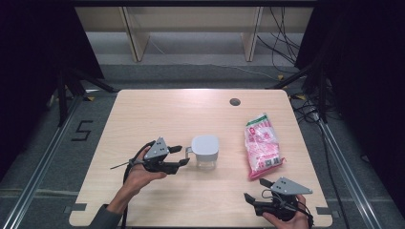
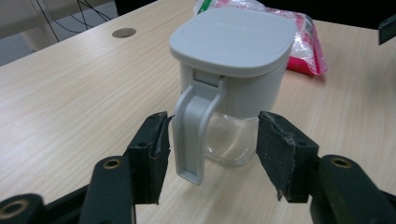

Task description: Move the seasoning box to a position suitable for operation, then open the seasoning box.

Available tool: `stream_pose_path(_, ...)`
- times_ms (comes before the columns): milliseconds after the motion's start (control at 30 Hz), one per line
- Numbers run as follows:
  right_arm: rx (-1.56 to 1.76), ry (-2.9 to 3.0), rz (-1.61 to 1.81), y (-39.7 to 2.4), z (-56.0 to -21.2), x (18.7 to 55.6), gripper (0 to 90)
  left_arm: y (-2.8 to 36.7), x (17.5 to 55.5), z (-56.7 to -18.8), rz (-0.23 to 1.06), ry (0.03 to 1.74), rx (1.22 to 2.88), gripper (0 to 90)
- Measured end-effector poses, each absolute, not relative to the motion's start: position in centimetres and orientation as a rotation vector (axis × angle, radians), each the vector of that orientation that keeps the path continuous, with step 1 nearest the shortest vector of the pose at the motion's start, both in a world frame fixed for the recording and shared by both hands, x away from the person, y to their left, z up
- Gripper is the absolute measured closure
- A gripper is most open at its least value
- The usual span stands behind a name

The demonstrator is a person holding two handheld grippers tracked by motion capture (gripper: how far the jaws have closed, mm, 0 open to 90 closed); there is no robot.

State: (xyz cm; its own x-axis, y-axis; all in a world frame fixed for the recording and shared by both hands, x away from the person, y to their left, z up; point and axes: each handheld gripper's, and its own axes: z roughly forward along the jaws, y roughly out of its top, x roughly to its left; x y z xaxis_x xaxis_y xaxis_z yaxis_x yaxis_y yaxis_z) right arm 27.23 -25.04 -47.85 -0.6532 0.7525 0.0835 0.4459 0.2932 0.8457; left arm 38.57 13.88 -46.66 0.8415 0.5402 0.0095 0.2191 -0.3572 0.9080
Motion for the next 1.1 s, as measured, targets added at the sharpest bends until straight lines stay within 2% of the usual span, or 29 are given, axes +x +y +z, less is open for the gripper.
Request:
stream_pose_path(167, 1.100, 2.242, 1.315, -24.9, -47.9, 27.1, 22.3, 14.0, 38.4, -45.8, 0.386, 0.577, 1.924, 44.5)
stream_pose_path(267, 1.102, 2.237, 1.309, -24.9, -47.9, 27.1, 21.7, 14.0, 38.4, -45.3, 0.376, 0.580, 1.901, 48.8)
stream_pose_path(333, 1.120, 2.238, 1.295, -24.9, -47.9, 27.1, 20.4, 13.9, 38.5, -45.1, 0.349, 0.589, 1.890, 57.8)
stream_pose_path(500, 1.144, 2.228, 1.296, -24.9, -47.9, 27.0, 18.5, 13.7, 38.6, -44.3, 0.383, 0.593, 1.866, 79.2)
stream_pose_path(600, 1.145, 2.212, 1.300, -24.8, -48.0, 27.1, 16.5, 13.2, 38.5, -43.9, 0.375, 0.601, 1.848, 88.8)
stream_pose_path(1100, 1.077, 2.217, 1.281, -24.3, -47.9, 27.5, 18.2, 11.6, 40.4, -44.5, 0.361, 0.612, 1.833, 89.0)
